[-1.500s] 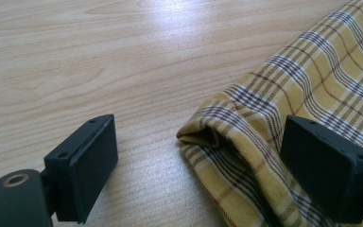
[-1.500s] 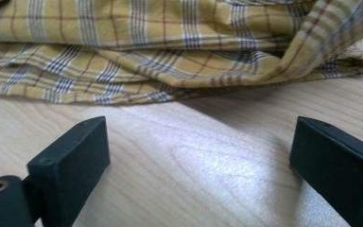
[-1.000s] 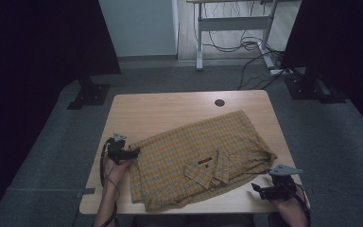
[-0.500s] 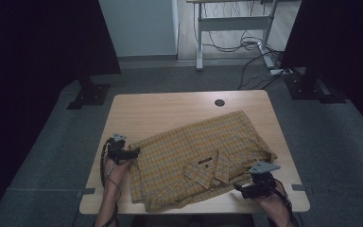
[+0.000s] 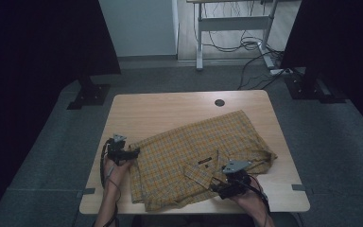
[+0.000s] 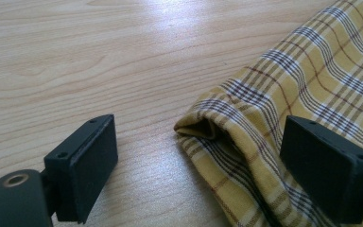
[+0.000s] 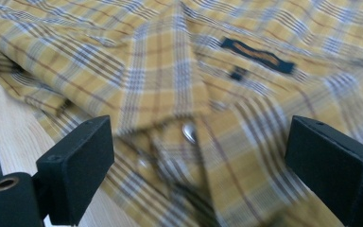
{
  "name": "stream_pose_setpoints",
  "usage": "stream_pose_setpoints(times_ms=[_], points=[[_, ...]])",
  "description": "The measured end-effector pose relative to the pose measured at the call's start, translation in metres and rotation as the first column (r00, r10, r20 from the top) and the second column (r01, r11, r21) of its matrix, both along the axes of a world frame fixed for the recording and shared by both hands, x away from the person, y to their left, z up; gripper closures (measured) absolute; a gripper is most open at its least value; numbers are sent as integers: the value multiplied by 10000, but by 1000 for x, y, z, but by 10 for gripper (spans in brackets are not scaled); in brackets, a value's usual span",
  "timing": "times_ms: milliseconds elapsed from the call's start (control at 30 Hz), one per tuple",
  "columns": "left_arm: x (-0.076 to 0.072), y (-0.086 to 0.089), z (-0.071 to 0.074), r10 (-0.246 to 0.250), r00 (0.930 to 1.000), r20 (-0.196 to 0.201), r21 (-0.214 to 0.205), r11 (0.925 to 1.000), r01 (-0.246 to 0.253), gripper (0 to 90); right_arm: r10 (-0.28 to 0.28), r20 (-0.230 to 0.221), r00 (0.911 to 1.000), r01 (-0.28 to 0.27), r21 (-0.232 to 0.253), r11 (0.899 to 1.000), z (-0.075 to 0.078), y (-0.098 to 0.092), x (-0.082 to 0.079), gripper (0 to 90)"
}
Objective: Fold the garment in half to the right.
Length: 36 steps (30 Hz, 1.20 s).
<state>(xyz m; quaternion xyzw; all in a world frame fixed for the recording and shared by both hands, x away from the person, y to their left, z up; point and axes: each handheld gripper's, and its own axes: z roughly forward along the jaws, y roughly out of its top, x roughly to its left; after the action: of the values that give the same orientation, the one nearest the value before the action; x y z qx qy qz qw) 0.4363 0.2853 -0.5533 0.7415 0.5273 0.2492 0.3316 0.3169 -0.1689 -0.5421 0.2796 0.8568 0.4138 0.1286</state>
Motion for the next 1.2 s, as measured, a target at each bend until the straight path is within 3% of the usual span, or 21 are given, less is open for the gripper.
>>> stream_pose_setpoints(times_ms=[267, 600, 967, 1200], points=[[0, 0, 0, -47, 10000, 0, 5, 10000, 47, 121, 638, 244, 9977, -637, -31, 9980, 6, 33, 0, 81], [-1, 0, 0, -72, 10000, 6, -20, 10000, 72, 121, 1588, 67, 9873, -1588, -88, 9873, 4, 70, -5, 79], [-2, 0, 0, -95, 10000, 0, -14, 10000, 95, 120, 2737, -84, 9618, -2738, -84, 9617, 0, 116, -14, 76], [-2, 0, 0, -110, 9999, -12, 5, 9999, 110, 121, 3430, -44, 9393, -3431, -160, 9392, -1, 142, -20, 74]])
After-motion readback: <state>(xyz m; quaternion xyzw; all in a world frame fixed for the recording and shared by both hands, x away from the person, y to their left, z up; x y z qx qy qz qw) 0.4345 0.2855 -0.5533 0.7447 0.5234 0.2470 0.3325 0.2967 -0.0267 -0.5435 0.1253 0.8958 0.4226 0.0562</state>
